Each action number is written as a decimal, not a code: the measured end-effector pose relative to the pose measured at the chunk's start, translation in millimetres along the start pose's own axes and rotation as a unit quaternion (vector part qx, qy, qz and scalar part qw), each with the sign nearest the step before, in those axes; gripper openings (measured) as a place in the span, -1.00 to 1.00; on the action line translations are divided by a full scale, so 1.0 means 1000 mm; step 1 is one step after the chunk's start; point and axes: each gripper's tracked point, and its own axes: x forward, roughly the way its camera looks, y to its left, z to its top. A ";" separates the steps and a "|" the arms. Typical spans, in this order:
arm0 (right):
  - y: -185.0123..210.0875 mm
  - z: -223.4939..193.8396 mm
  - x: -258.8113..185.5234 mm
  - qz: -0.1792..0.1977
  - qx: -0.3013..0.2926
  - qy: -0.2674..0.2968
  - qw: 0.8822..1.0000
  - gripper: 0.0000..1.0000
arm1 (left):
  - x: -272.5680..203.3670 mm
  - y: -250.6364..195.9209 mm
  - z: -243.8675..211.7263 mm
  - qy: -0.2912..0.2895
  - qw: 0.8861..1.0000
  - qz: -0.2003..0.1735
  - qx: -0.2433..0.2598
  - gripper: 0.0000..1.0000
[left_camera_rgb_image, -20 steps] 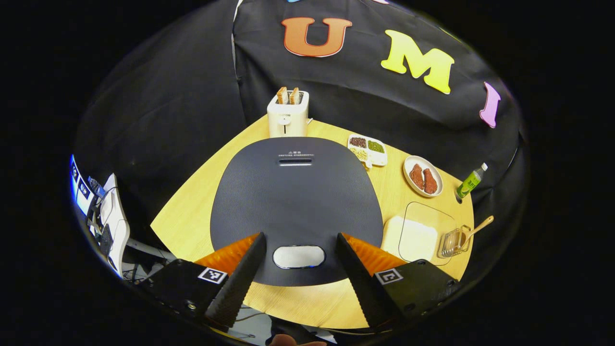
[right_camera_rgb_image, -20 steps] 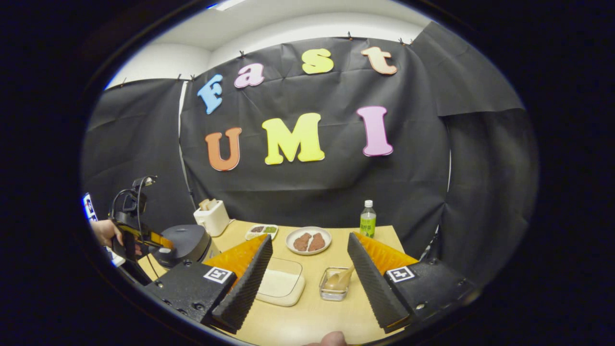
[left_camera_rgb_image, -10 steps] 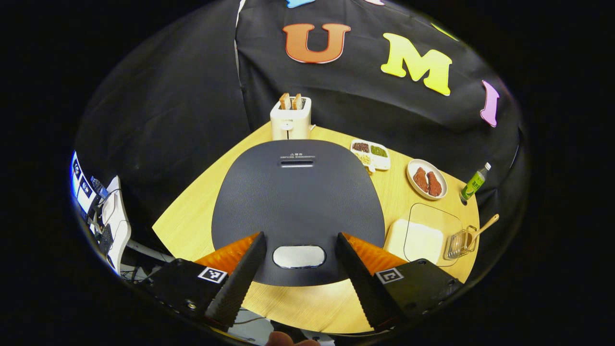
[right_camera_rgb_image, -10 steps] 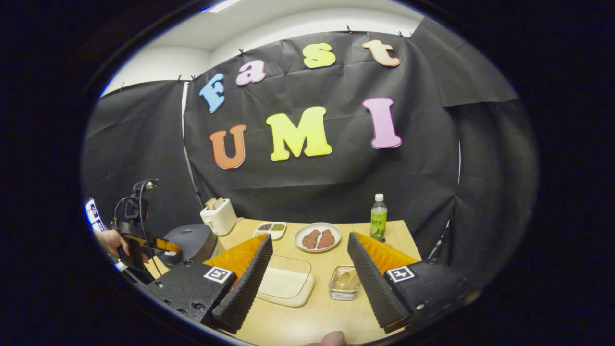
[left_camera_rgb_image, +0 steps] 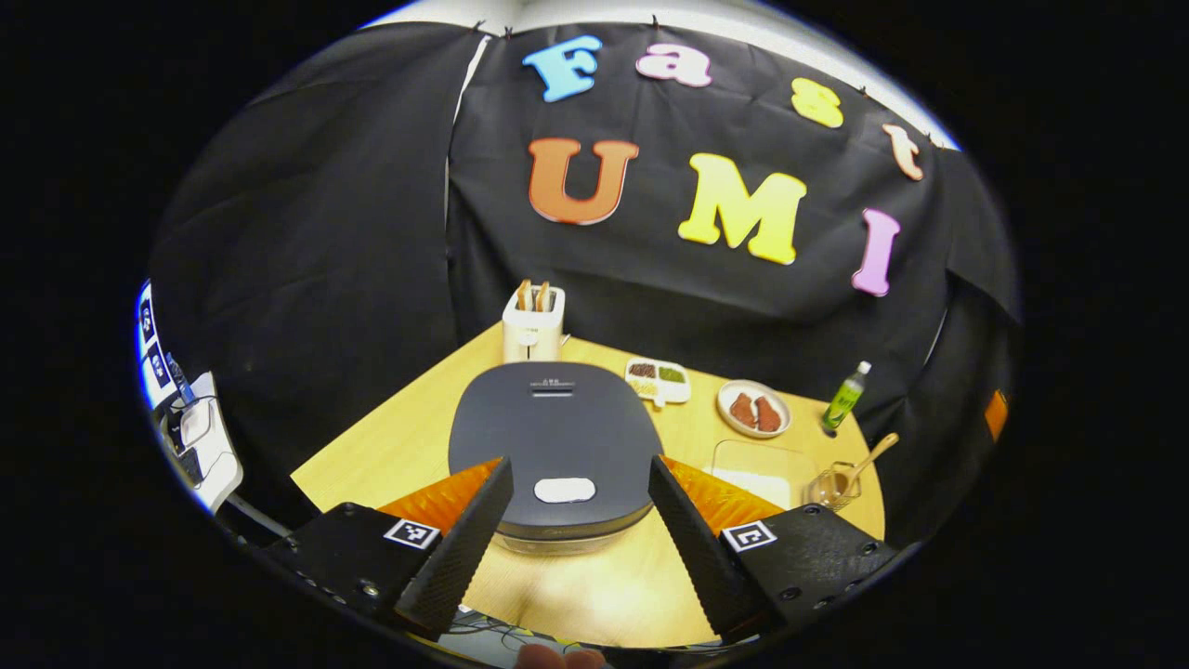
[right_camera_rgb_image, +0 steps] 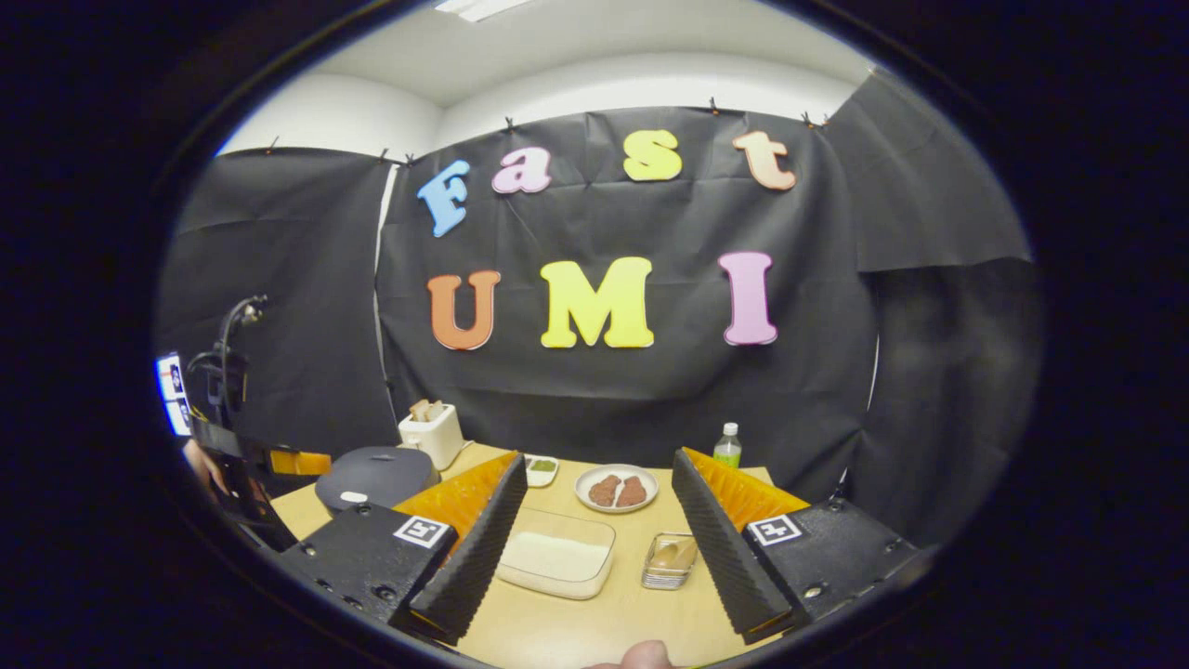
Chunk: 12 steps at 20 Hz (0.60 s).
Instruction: Close the left gripper, press the button to open the rice cooker; take a wooden spoon from the chopstick holder with the right hand, scoop a spoonful of rice and pour it into the rice cooker, then put the wooden spoon back into the chopstick holder.
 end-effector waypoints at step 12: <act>0.067 0.044 -0.175 -0.080 0.015 -0.062 0.995 0.99 | -0.208 -0.042 0.023 -0.194 0.966 -0.151 0.080 0.89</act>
